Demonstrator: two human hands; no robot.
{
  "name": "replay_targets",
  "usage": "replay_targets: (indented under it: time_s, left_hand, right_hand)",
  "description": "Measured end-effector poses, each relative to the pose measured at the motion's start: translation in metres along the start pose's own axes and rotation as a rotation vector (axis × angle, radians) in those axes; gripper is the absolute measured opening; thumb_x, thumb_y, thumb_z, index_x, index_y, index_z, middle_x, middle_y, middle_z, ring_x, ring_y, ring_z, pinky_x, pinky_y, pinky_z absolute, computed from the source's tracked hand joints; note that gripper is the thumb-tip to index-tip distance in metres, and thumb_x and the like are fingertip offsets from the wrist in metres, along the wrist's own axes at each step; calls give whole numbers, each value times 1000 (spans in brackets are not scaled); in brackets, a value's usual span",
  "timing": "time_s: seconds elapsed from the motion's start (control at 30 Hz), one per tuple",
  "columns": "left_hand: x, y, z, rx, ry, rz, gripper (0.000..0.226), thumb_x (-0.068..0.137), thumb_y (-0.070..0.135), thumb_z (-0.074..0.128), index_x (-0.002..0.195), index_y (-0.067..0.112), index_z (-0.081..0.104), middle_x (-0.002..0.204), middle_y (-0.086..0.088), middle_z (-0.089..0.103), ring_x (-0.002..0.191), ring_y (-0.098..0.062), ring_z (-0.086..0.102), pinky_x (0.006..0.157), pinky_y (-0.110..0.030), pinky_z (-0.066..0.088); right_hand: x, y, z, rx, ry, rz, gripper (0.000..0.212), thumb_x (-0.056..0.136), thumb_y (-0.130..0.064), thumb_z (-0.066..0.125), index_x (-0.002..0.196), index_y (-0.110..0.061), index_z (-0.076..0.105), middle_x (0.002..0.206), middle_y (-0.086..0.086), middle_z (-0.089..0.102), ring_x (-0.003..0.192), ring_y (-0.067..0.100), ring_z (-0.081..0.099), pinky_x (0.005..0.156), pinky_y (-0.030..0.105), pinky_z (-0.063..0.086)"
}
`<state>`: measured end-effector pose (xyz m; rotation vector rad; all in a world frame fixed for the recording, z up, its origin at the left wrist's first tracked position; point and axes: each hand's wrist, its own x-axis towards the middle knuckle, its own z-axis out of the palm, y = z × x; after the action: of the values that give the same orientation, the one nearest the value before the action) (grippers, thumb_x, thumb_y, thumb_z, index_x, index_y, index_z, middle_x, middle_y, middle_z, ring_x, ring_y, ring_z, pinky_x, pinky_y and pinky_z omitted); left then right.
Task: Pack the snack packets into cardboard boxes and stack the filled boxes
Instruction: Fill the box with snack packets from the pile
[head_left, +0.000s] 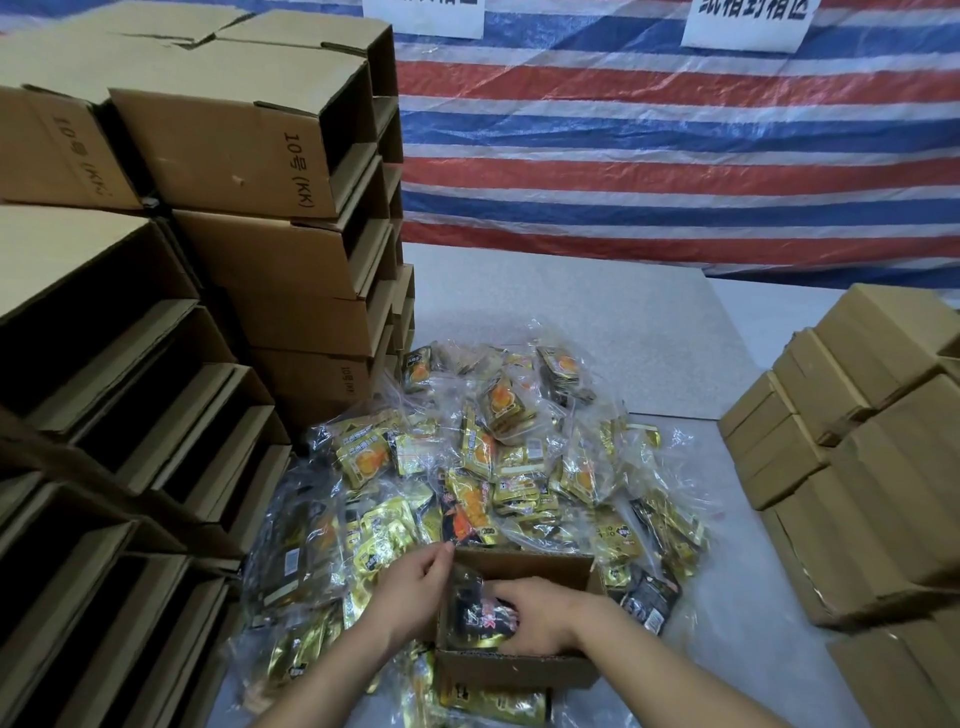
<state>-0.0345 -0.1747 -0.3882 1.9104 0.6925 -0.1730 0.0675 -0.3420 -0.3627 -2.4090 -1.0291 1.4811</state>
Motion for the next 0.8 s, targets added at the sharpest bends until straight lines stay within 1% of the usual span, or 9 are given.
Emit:
replay_targets:
  time_s: [0.03, 0.13, 0.27, 0.37, 0.5, 0.57, 0.67, 0.73, 0.8]
  left_hand:
    - [0, 0, 0, -10, -1, -2, 34, 103, 48, 42, 89, 34, 70, 74, 5, 70, 60, -1, 58, 59, -23, 46]
    - [1, -1, -1, -31, -23, -1, 33, 103, 48, 42, 91, 34, 70, 61, 9, 62, 47, 2, 51, 49, -20, 40]
    - [2, 0, 0, -10, -16, 22, 34, 103, 48, 41, 89, 34, 69, 63, 8, 59, 48, 1, 49, 51, -22, 38]
    - [2, 0, 1, 12, 1, 38, 34, 103, 47, 41, 85, 37, 69, 62, 10, 62, 52, 2, 52, 55, -23, 39]
    - [3, -2, 1, 1, -9, 31, 35, 103, 46, 43, 85, 35, 70, 76, 8, 70, 73, -6, 63, 65, -22, 46]
    - [3, -2, 1, 5, -5, 31, 35, 103, 46, 43, 83, 35, 69, 78, 6, 70, 73, -5, 62, 64, -20, 45]
    - [4, -3, 1, 11, -1, 28, 35, 104, 46, 42, 85, 34, 69, 79, 3, 71, 68, -4, 61, 63, -21, 45]
    - [5, -4, 1, -7, -16, 14, 36, 103, 47, 41, 87, 32, 70, 68, 3, 66, 56, -5, 56, 56, -25, 43]
    - [4, -5, 1, -38, -34, -2, 37, 103, 48, 41, 89, 30, 70, 59, 6, 59, 46, -3, 50, 49, -26, 40]
  right_hand:
    - [-1, 1, -1, 10, -1, -5, 69, 87, -35, 73, 148, -32, 40, 142, -1, 52, 126, 25, 53, 105, 37, 45]
    - [-10, -1, -8, 21, 23, -48, 40, 87, -38, 69, 123, -25, 56, 107, -3, 60, 106, 28, 61, 80, 32, 47]
    - [-23, -9, -29, 79, 96, -80, 22, 95, -43, 59, 113, -31, 66, 105, -8, 69, 87, 11, 66, 80, 32, 55]
    - [-19, -19, -29, 12, -9, -60, 26, 100, -38, 47, 110, -26, 67, 108, -2, 69, 84, 11, 60, 81, 30, 48]
    - [-8, -33, -11, -59, -163, 47, 51, 103, -48, 34, 128, -12, 60, 133, 13, 59, 116, 29, 56, 92, 34, 38]
    - [-5, -37, -8, -4, -176, 86, 55, 102, -51, 31, 129, -13, 59, 134, 13, 58, 119, 30, 56, 93, 34, 38]
    - [-9, -38, -11, 7, -168, 60, 48, 103, -50, 30, 118, -16, 61, 122, 10, 60, 109, 26, 56, 90, 34, 38]
    - [-14, -31, -15, 22, -142, 15, 39, 103, -48, 32, 97, -23, 62, 99, 1, 61, 92, 19, 54, 86, 35, 39]
    - [-23, -20, -23, 47, -90, 3, 36, 103, -42, 36, 89, -24, 64, 93, -1, 64, 85, 16, 53, 83, 35, 43]
